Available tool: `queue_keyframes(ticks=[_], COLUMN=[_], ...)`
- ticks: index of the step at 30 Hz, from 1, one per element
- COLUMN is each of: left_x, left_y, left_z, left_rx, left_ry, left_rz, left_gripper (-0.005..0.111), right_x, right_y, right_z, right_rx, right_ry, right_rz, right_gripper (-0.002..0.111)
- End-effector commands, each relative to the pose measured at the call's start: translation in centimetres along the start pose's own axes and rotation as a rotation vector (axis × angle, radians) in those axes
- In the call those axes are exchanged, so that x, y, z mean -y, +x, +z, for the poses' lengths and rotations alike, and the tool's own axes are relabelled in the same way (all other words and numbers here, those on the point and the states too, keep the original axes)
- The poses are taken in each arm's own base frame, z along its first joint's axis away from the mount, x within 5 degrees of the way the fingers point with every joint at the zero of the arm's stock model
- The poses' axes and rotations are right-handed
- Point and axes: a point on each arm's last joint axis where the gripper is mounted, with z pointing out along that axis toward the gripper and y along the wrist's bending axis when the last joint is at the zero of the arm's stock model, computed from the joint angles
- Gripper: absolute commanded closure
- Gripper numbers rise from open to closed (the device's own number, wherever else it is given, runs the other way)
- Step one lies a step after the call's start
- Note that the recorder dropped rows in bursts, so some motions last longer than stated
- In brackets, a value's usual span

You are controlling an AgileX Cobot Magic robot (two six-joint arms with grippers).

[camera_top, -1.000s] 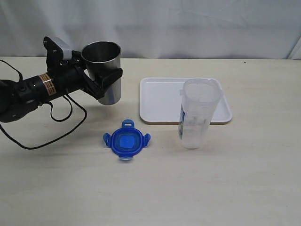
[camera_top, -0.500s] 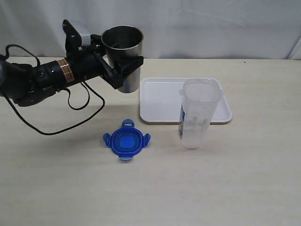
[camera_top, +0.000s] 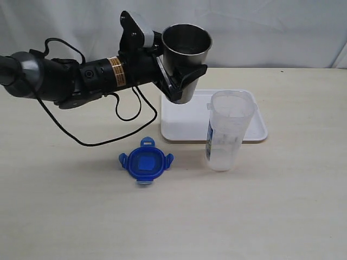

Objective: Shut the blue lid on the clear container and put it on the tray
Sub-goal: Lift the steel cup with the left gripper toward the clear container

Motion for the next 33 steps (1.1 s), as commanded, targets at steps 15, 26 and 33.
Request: queue_keyframes(ticks=[15, 26, 33], left_x=[1.0, 1.0, 1.3], left_y=[-3.1, -2.3, -2.8], left_z=[1.5, 1.8, 2.6], left_rx=[0.093, 0.052, 0.077], left_ry=[0.008, -0.022, -0.120], left_rz=[0.219, 0.094, -0.030], left_gripper=[0.107, 0.107, 0.107], right_x=[0.0, 0.0, 0.0], right_y=[0.1, 0.1, 0.1], right_z=[0.0, 0.0, 0.0], right_rx=[0.005, 0.005, 0.005], right_ry=[0.005, 0.005, 0.005], right_rz=[-0.006, -0.006, -0.006], right_gripper=[0.104, 0.104, 0.104])
